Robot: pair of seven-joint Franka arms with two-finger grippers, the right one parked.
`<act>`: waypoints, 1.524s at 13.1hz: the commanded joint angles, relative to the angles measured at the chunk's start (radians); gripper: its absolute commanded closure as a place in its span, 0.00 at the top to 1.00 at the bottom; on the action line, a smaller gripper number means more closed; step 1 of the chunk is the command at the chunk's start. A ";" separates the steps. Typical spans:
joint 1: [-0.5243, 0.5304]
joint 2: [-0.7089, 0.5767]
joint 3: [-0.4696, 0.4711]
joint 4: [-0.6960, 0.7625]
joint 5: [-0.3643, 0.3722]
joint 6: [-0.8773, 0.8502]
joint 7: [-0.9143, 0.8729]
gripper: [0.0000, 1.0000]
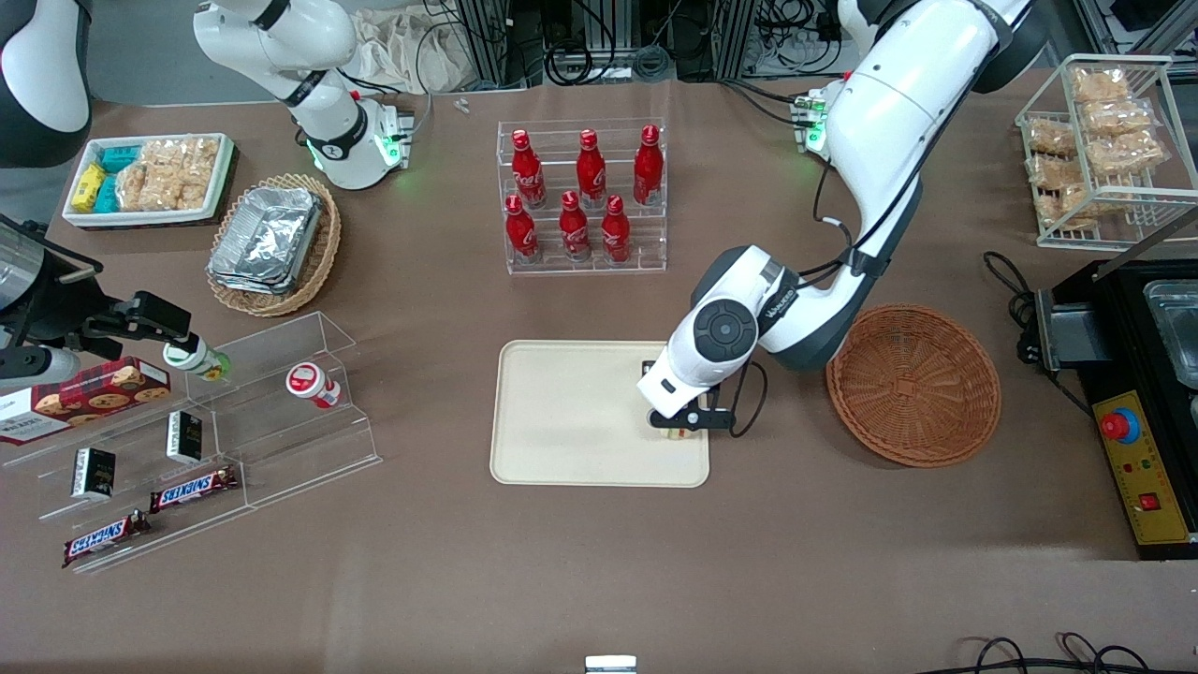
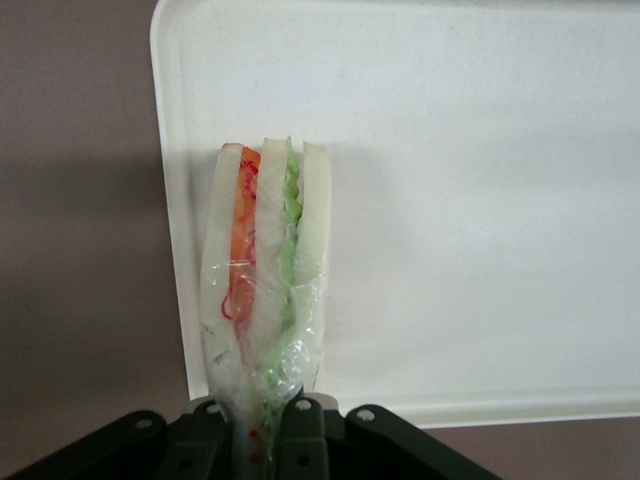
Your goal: Place sandwich from basket to tray
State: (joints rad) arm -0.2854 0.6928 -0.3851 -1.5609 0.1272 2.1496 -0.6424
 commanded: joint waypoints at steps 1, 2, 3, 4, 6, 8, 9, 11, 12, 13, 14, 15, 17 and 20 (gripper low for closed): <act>-0.012 0.027 0.006 0.025 0.038 0.013 -0.036 0.06; -0.012 0.031 0.009 0.024 0.040 0.016 -0.036 0.14; -0.012 0.036 0.009 0.024 0.040 0.027 -0.036 0.26; -0.014 0.040 0.009 0.025 0.040 0.033 -0.040 0.55; -0.012 0.040 0.009 0.025 0.045 0.033 -0.056 1.00; -0.011 0.036 0.009 0.028 0.080 0.033 -0.057 1.00; -0.006 0.025 0.009 0.028 0.080 0.032 -0.056 1.00; 0.015 -0.048 0.011 0.025 0.080 0.018 -0.056 1.00; 0.050 -0.094 0.009 0.025 0.078 -0.005 -0.057 1.00; 0.092 -0.134 0.009 0.030 0.077 -0.048 -0.056 1.00; 0.130 -0.166 0.009 0.028 0.075 -0.077 -0.053 1.00; 0.165 -0.189 0.009 0.027 0.075 -0.092 -0.057 1.00; 0.228 -0.254 0.008 0.027 0.068 -0.153 -0.045 1.00; 0.284 -0.383 0.008 0.028 0.063 -0.360 -0.045 1.00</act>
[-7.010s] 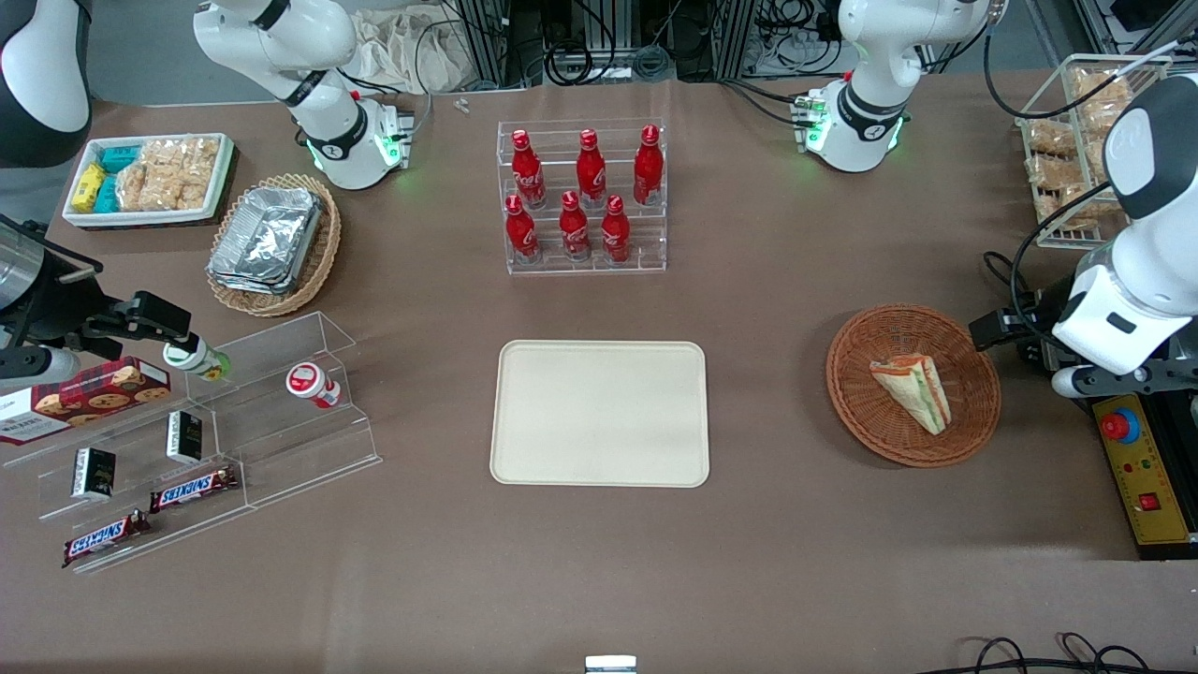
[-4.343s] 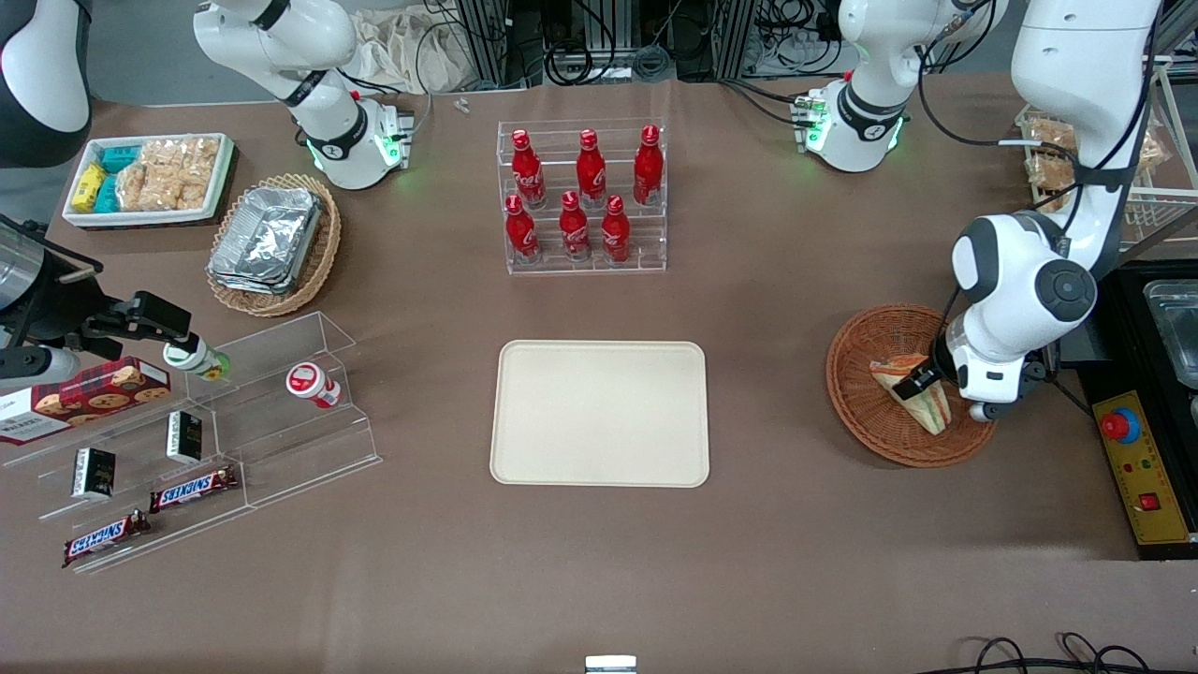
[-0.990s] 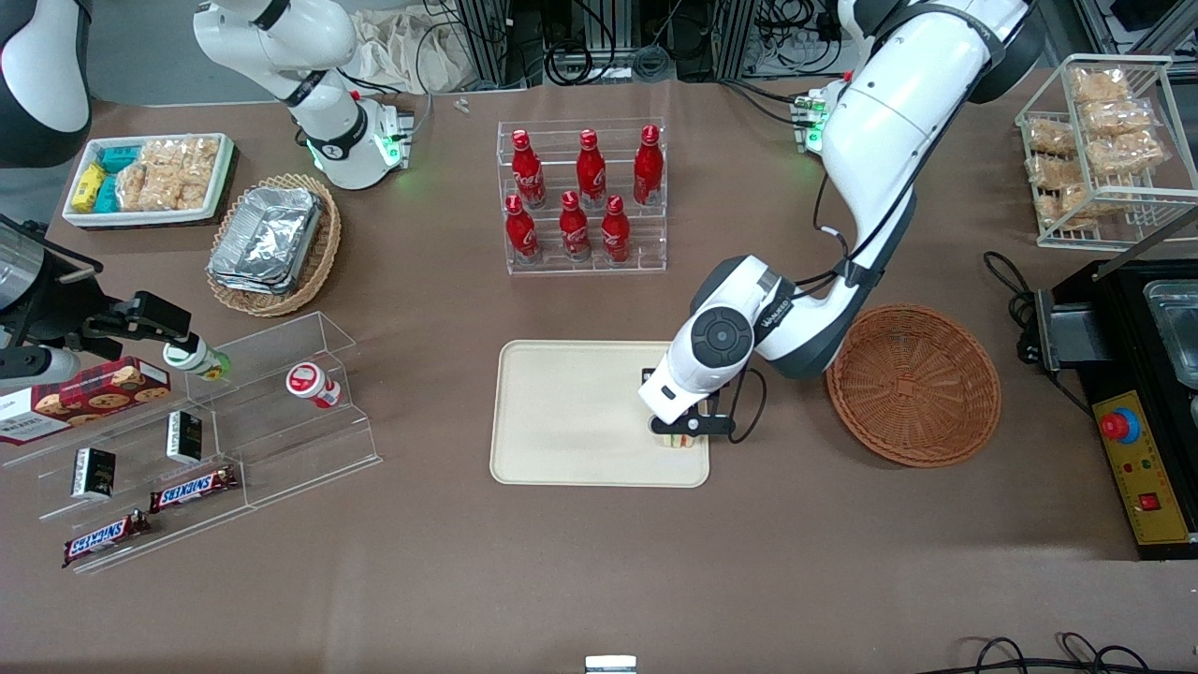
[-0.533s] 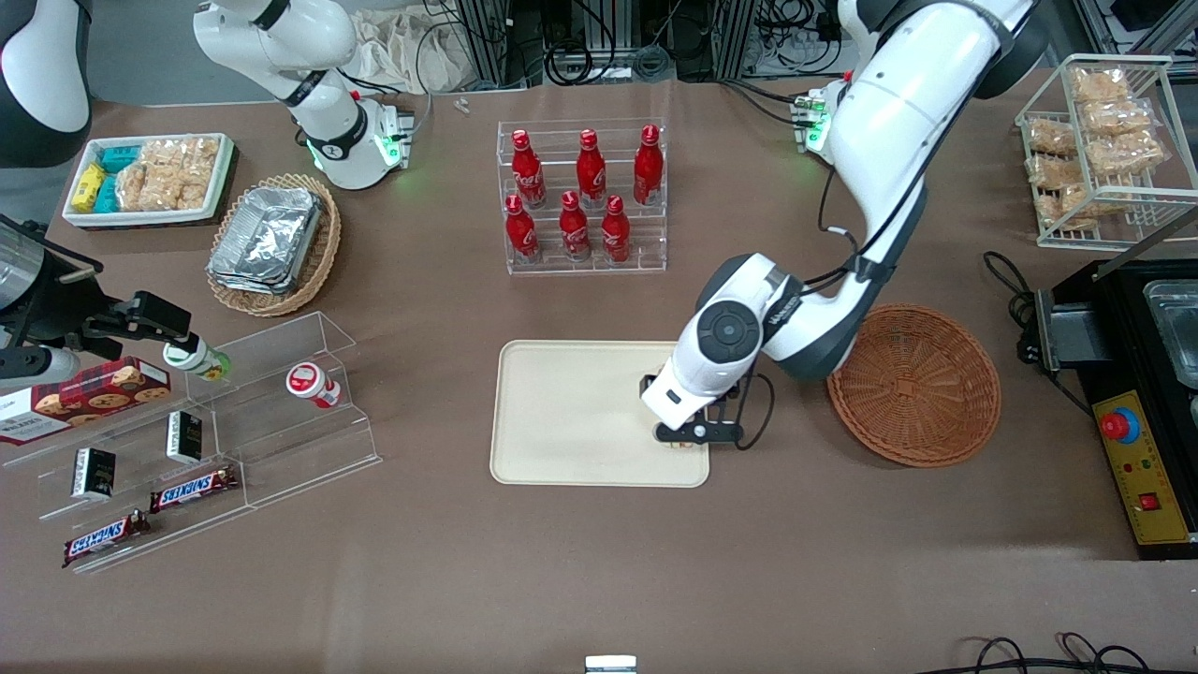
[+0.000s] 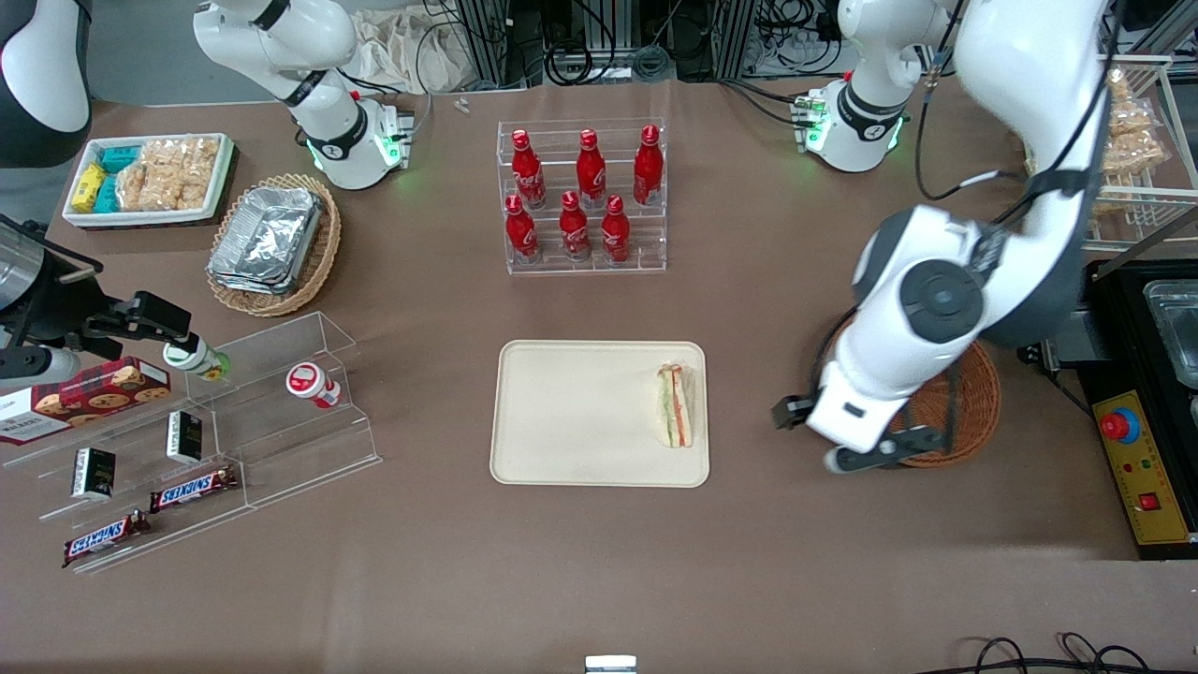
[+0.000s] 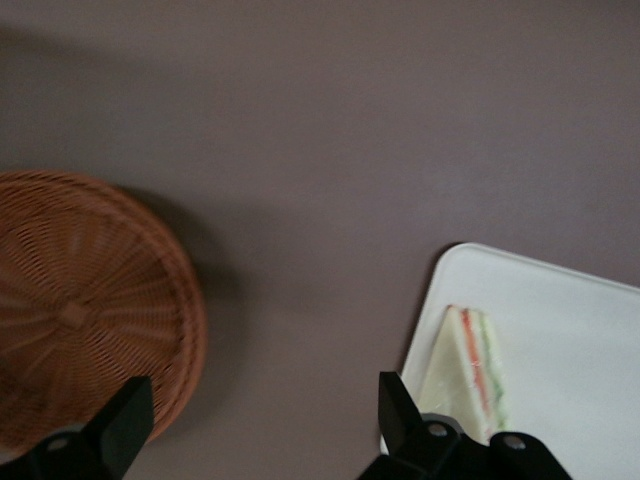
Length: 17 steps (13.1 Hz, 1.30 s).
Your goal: Place sandwich from basket to tray
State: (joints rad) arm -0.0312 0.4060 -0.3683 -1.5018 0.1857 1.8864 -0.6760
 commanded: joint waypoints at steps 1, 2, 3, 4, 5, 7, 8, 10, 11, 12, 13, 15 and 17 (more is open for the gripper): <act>0.046 -0.133 -0.009 -0.038 0.000 -0.119 -0.013 1.00; 0.066 -0.171 -0.009 -0.069 0.000 -0.122 -0.013 1.00; 0.097 -0.212 -0.011 -0.115 -0.003 -0.115 -0.010 1.00; 0.118 -0.252 -0.011 -0.164 -0.030 -0.104 -0.007 1.00; 0.144 -0.303 -0.009 -0.217 -0.088 -0.072 -0.004 1.00; 0.184 -0.421 -0.008 -0.373 -0.132 0.023 0.083 1.00; 0.206 -0.473 -0.008 -0.449 -0.149 0.071 0.137 1.00; 0.235 -0.527 -0.006 -0.552 -0.176 0.137 0.226 1.00; 0.240 -0.536 -0.006 -0.580 -0.176 0.152 0.290 1.00; 0.240 -0.533 0.005 -0.583 -0.176 0.155 0.343 1.00; 0.243 -0.523 0.029 -0.574 -0.178 0.148 0.405 1.00; 0.249 -0.491 0.081 -0.523 -0.178 0.120 0.580 1.00; 0.252 -0.425 0.103 -0.415 -0.190 0.021 0.608 1.00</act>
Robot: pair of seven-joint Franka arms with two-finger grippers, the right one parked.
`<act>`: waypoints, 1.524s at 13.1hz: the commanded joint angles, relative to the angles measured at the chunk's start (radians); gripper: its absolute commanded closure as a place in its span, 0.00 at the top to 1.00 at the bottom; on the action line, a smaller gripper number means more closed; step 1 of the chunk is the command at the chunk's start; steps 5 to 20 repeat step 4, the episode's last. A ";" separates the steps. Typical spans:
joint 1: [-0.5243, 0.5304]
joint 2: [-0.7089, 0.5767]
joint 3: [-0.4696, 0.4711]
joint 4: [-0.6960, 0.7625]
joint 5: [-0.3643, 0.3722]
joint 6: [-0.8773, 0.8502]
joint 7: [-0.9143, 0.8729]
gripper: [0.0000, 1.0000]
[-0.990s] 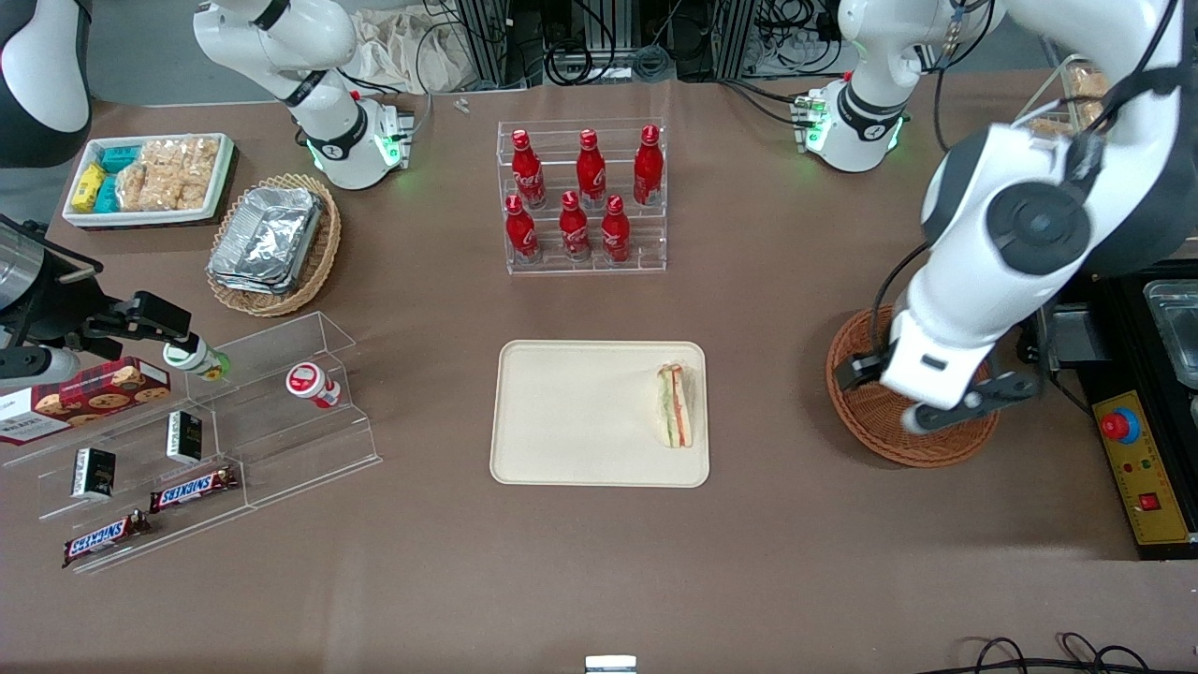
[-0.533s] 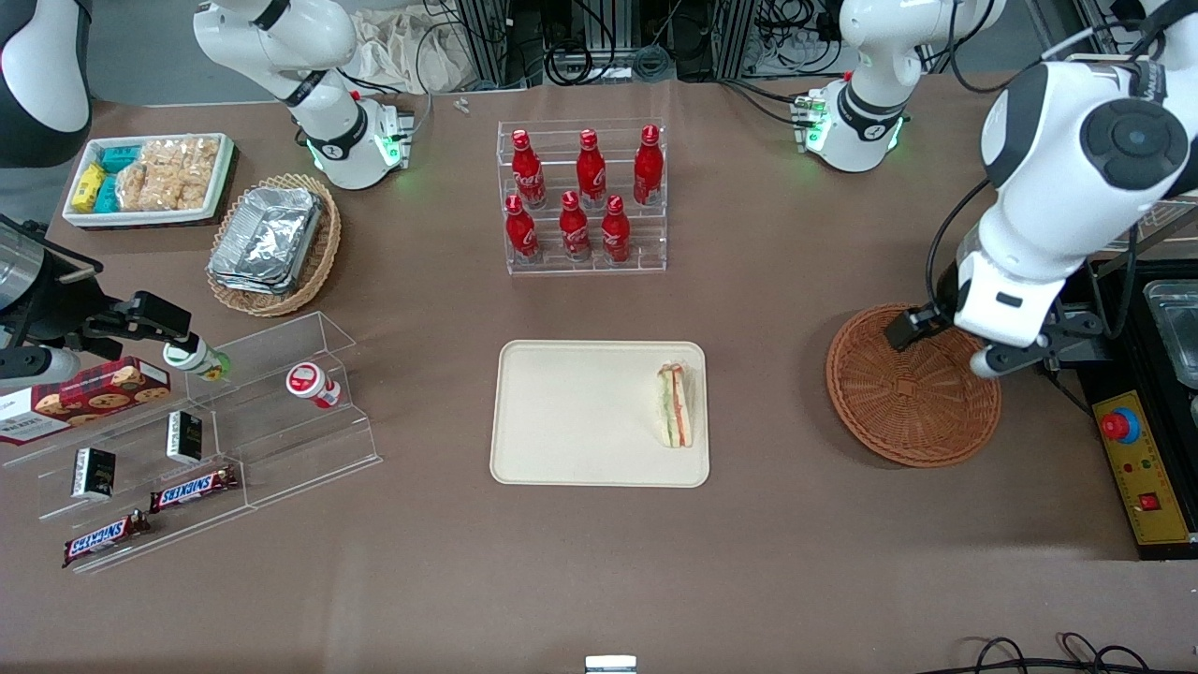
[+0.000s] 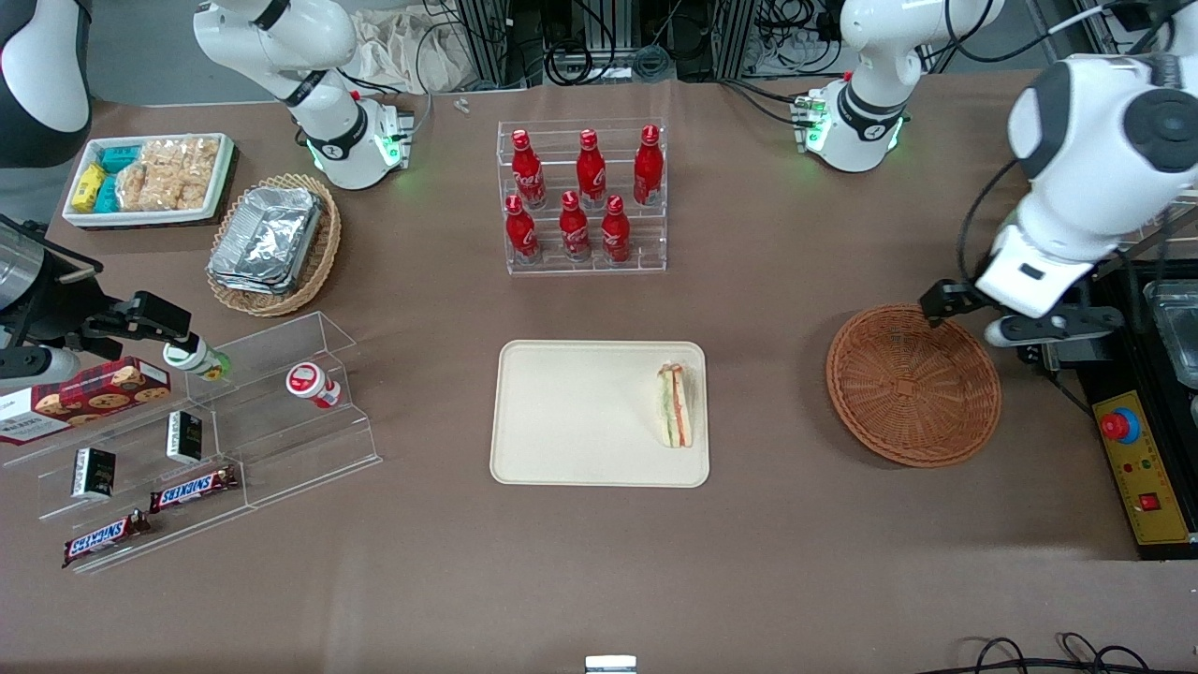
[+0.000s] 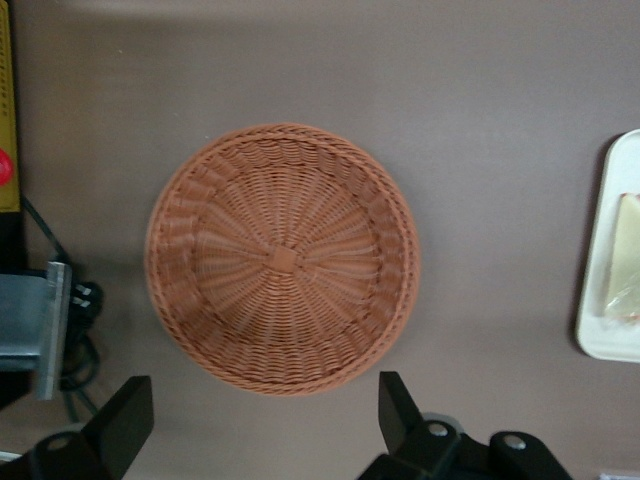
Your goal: Place sandwich from basket to tray
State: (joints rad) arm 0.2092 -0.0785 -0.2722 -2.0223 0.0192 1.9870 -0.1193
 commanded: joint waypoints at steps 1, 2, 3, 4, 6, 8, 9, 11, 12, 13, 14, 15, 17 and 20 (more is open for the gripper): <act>0.012 0.107 0.008 0.176 -0.031 -0.129 0.049 1.00; 0.012 0.152 0.008 0.245 -0.031 -0.186 0.047 1.00; 0.012 0.189 0.008 0.307 -0.031 -0.229 0.047 1.00; 0.012 0.216 0.008 0.345 -0.030 -0.255 0.053 1.00; 0.012 0.216 0.008 0.345 -0.030 -0.255 0.053 1.00; 0.012 0.216 0.008 0.345 -0.030 -0.255 0.053 1.00; 0.012 0.216 0.008 0.345 -0.030 -0.255 0.053 1.00; 0.012 0.216 0.008 0.345 -0.030 -0.255 0.053 1.00; 0.012 0.216 0.008 0.345 -0.030 -0.255 0.053 1.00; 0.012 0.216 0.008 0.345 -0.030 -0.255 0.053 1.00; 0.012 0.216 0.008 0.345 -0.030 -0.255 0.053 1.00; 0.012 0.216 0.008 0.345 -0.030 -0.255 0.053 1.00; 0.012 0.216 0.008 0.345 -0.030 -0.255 0.053 1.00; 0.012 0.216 0.008 0.345 -0.030 -0.255 0.053 1.00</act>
